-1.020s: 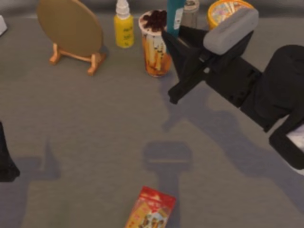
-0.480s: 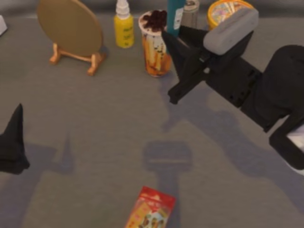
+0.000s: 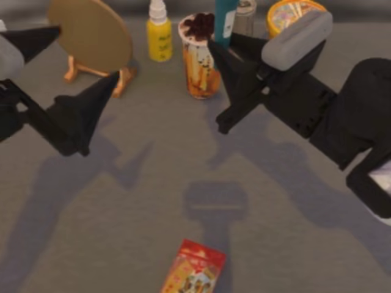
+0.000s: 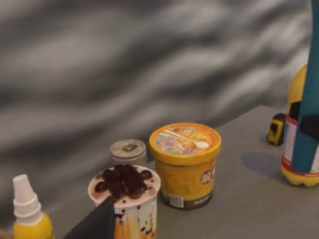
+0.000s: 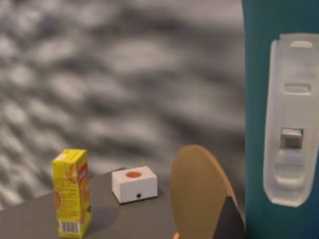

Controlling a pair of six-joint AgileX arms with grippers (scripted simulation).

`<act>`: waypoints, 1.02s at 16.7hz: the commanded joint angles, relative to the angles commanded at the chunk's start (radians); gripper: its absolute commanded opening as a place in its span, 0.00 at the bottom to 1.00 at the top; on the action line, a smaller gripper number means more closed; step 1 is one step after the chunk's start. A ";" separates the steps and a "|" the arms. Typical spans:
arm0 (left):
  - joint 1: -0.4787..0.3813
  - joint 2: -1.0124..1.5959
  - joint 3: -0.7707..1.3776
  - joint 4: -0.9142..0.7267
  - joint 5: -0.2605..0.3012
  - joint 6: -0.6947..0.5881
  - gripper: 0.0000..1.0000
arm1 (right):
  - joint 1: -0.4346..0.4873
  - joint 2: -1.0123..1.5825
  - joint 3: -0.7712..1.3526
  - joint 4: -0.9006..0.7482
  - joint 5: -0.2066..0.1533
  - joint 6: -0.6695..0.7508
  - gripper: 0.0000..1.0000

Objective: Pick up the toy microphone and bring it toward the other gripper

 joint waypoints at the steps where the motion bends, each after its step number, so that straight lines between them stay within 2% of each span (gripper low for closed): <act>1: -0.016 0.075 0.045 0.026 0.046 0.006 1.00 | 0.000 0.000 0.000 0.000 0.000 0.000 0.00; 5: -0.066 0.300 0.180 0.104 0.190 0.024 1.00 | 0.000 0.000 0.000 0.000 0.000 0.000 0.00; 8: -0.084 0.372 0.224 0.128 0.240 0.029 1.00 | 0.000 0.000 0.000 0.000 0.000 0.000 0.00; 14: -0.082 0.376 0.224 0.128 0.240 0.029 1.00 | 0.000 0.000 0.000 0.000 0.000 0.000 0.00; 17: -0.129 0.440 0.277 0.144 0.201 0.027 1.00 | 0.000 0.000 0.000 0.000 0.000 0.000 0.00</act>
